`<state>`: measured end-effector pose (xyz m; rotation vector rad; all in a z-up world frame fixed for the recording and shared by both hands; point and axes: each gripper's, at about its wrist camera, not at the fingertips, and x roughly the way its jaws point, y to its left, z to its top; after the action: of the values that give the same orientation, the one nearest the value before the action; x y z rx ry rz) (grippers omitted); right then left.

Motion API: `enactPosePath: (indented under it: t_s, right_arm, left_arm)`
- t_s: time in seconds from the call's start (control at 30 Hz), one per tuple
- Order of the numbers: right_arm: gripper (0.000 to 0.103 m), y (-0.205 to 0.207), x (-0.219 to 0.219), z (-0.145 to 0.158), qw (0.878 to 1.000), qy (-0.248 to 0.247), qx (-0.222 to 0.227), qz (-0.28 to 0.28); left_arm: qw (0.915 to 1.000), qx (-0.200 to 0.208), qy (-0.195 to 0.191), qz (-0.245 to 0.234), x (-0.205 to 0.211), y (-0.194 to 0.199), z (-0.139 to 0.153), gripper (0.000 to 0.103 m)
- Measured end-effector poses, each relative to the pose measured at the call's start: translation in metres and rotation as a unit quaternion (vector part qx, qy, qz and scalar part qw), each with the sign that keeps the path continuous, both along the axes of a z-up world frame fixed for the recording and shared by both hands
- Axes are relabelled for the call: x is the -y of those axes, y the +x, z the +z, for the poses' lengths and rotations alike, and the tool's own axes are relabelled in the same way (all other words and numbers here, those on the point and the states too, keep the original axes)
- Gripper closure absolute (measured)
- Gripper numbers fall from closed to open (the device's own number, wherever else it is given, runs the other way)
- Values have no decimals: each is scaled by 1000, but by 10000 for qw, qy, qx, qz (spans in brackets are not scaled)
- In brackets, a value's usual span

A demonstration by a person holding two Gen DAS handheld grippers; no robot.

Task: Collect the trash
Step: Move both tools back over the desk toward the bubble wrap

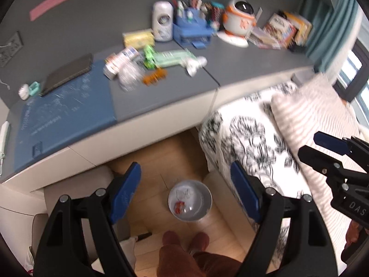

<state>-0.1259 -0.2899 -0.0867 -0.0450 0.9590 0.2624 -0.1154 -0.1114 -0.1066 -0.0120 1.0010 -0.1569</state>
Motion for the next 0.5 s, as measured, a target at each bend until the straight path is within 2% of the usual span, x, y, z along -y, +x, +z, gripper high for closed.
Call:
enactPosePath:
  t_s: [0.2,0.37,0.5]
  right_arm:
    - [54,26,-18,23,9996,-68,265,121]
    - [54,65,-36,27,9993,-102,330,107]
    - [54,112,-55,23,9996,-108,273,-14]
  left_arm:
    - [9991,366,22,231,-18,24,29,23]
    - [9986,440,24,284,-40,67,28,23]
    - [9990,386,20,209,-58,105,23,23]
